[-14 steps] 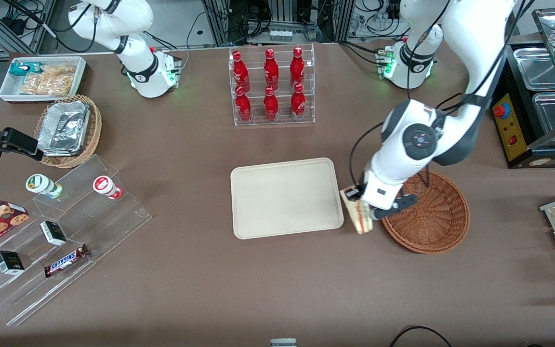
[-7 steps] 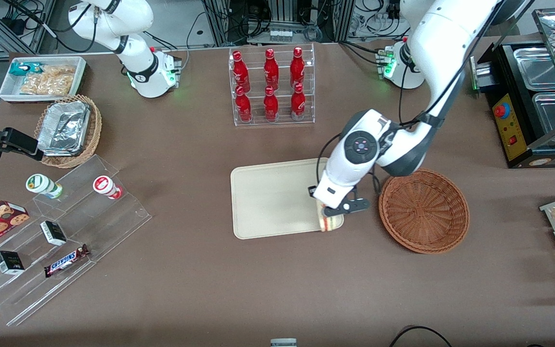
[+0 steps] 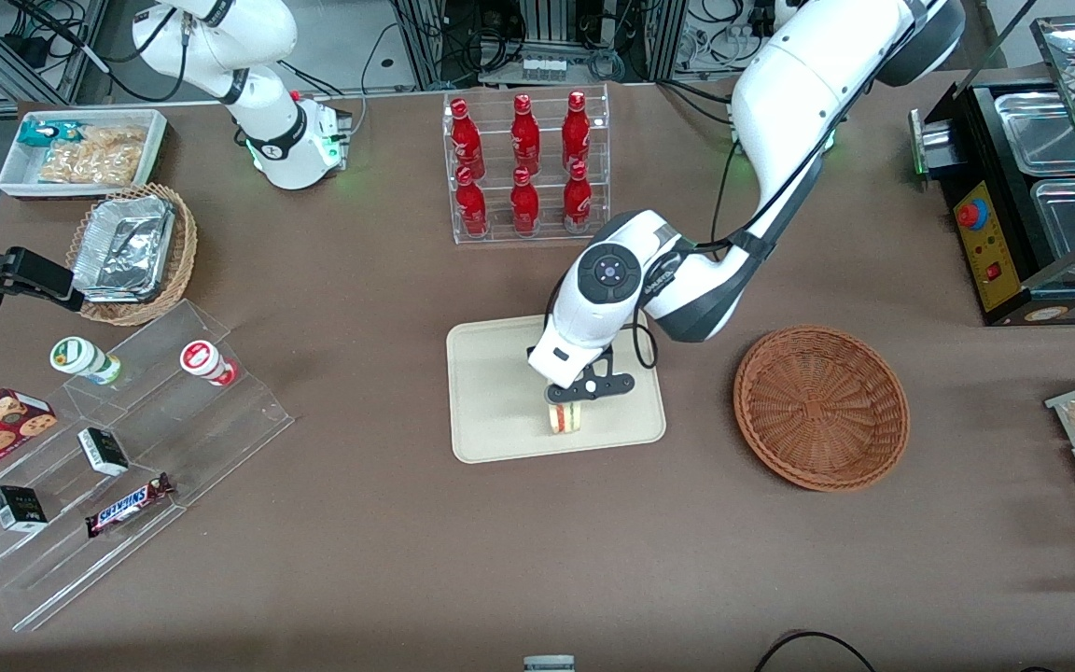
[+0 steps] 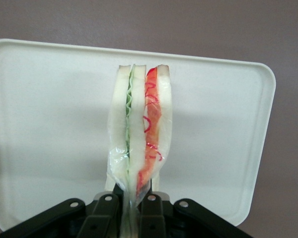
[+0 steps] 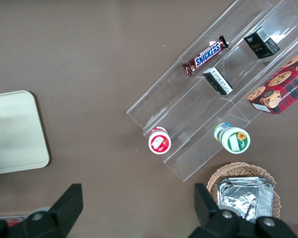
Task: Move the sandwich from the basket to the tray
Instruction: 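Lower the sandwich onto the tray and open the left gripper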
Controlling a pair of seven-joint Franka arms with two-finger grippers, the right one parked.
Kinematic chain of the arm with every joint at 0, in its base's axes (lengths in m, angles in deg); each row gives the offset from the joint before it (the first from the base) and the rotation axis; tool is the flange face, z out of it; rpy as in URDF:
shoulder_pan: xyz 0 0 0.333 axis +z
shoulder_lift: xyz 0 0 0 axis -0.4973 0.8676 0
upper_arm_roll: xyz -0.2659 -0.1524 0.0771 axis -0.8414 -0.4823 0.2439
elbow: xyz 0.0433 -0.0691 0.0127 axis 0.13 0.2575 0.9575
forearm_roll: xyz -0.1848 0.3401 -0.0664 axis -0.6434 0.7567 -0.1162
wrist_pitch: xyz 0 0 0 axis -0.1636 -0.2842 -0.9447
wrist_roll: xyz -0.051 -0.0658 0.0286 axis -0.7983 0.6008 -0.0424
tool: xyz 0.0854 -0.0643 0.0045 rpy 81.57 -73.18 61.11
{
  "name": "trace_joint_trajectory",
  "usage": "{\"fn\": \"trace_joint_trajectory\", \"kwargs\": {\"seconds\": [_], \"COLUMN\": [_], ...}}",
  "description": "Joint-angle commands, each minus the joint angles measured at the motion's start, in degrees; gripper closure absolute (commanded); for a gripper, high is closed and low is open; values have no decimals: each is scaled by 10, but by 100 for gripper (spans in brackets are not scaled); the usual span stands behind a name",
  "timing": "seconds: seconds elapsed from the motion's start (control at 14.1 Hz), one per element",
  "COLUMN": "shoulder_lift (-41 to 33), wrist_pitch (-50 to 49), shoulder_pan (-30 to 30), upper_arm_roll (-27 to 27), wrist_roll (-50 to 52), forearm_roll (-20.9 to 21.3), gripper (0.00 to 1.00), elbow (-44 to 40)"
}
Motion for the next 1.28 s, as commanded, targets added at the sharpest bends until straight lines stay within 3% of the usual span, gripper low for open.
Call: {"fn": "trace_joint_trajectory", "kwargs": {"seconds": [0.0, 0.21, 0.28, 0.43, 0.5, 0.57, 0.92, 1.2], "shoulder_lift": [27, 65, 70, 69, 68, 66, 19, -51], "wrist_pitch": [-7, -6, -6, -6, -6, -6, -27, -114], "shoulder_pan": [-15, -15, -15, -15, -15, -15, -1, 20], "upper_arm_roll": [10, 10, 10, 10, 11, 12, 21, 74], "wrist_roll": [11, 22, 23, 23, 23, 24, 34, 28], "forearm_roll": [20, 34, 34, 34, 35, 34, 37, 32], "gripper": [90, 77, 53, 26, 4, 0, 0, 0], "elbow": [-35, -71, -80, -80, -80, -81, -85, -79]}}
